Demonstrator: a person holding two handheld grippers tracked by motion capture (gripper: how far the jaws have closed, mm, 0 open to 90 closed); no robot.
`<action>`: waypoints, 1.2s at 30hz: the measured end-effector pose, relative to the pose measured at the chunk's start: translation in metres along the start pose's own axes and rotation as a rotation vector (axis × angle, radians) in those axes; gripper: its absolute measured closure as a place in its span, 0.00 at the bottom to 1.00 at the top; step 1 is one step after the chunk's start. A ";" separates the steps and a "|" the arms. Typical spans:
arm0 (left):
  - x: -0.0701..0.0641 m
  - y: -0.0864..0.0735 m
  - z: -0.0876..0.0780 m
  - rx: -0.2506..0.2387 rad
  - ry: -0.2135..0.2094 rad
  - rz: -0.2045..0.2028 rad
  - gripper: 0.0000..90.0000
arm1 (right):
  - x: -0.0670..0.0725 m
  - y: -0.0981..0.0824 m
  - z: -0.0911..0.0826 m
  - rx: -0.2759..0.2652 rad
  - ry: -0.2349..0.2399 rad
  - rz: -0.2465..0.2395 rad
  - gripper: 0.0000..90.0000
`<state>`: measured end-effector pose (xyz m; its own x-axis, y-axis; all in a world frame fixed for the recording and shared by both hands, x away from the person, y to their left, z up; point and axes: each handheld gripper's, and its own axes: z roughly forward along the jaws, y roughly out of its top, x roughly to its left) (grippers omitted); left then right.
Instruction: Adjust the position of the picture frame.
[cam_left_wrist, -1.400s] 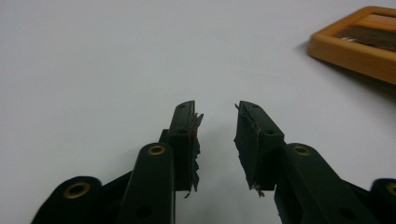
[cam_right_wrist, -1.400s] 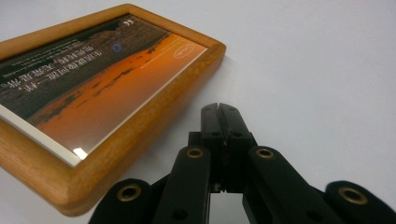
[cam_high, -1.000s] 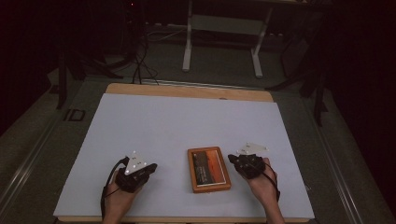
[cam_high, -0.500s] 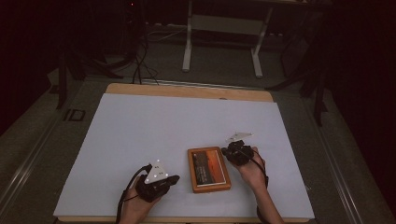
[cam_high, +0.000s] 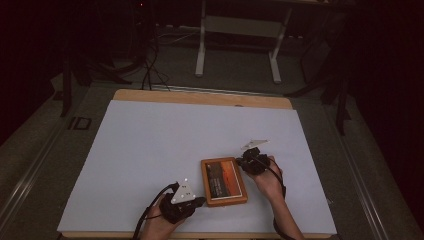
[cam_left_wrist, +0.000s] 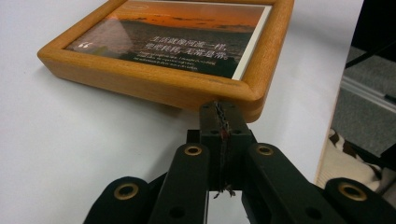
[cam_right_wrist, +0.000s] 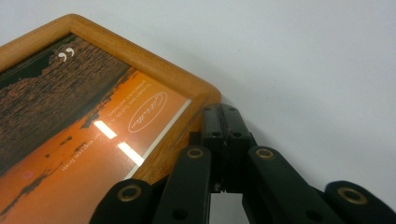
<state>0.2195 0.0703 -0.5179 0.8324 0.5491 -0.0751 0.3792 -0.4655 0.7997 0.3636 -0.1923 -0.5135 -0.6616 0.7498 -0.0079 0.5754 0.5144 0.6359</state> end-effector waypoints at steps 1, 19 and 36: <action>-0.001 0.000 0.000 0.000 0.004 0.002 0.99 | -0.001 0.000 0.000 0.004 0.004 0.004 1.00; -0.013 0.001 0.002 -0.005 -0.032 0.031 0.99 | 0.007 0.010 0.005 0.036 0.037 -0.016 1.00; -0.039 0.014 0.021 -0.013 -0.117 0.115 0.99 | 0.041 0.042 0.032 0.107 0.105 -0.134 1.00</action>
<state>0.2010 0.0281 -0.5167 0.9118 0.4075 -0.0511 0.2742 -0.5114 0.8144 0.3765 -0.1264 -0.5120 -0.7787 0.6274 -0.0031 0.5230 0.6519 0.5492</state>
